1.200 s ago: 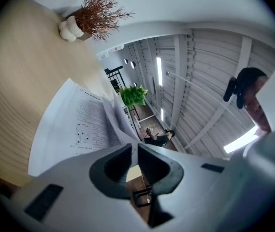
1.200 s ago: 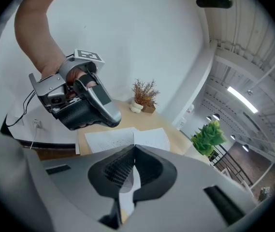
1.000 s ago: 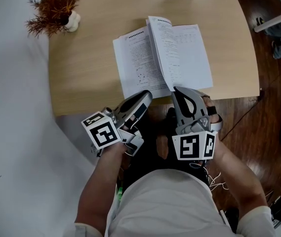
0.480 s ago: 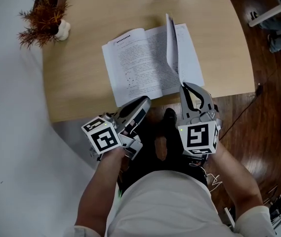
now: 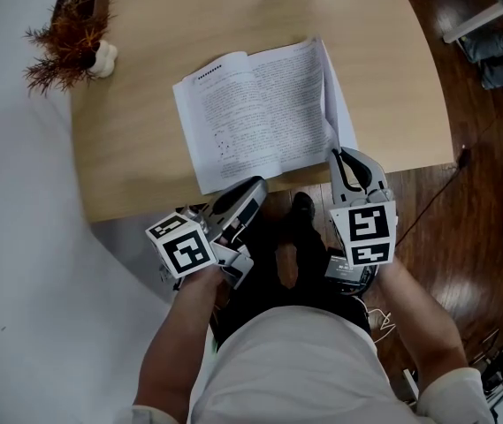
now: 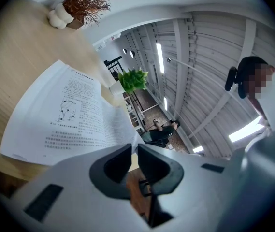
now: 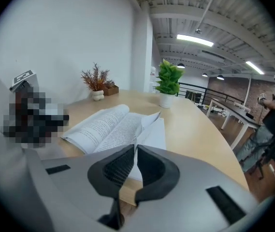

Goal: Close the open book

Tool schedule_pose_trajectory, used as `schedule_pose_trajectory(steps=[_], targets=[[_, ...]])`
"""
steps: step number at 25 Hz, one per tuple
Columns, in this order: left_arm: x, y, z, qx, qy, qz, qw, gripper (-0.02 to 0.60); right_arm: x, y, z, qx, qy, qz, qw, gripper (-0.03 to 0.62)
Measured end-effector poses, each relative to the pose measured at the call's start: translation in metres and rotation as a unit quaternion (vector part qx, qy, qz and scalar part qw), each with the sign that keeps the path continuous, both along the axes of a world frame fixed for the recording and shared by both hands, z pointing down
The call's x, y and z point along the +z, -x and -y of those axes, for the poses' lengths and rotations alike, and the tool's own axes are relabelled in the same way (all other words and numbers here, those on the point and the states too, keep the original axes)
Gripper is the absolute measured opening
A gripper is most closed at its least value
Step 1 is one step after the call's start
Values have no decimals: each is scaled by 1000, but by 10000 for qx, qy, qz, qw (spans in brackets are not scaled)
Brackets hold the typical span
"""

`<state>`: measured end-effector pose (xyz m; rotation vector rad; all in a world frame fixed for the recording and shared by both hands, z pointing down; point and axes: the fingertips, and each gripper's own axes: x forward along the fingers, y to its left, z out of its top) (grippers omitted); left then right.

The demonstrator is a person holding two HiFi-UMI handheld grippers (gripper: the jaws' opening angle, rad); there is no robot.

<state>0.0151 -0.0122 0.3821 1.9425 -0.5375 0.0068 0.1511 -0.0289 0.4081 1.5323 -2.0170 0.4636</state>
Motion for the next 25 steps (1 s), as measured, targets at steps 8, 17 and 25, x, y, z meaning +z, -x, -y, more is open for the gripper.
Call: schedule_pose_trajectory(steps=[8,17,25], targets=[[7,-6,-3,40,82,94,9999,15,26,-24,-8,394,414,481,9972,18],[15,-16,-6,126,99,171,9997,15,44,-40,-12,536,566,204,9967,43],[16,-19,-2,52,-36,334,9994,15,51,-49,-17,595,694,135,9957,43]])
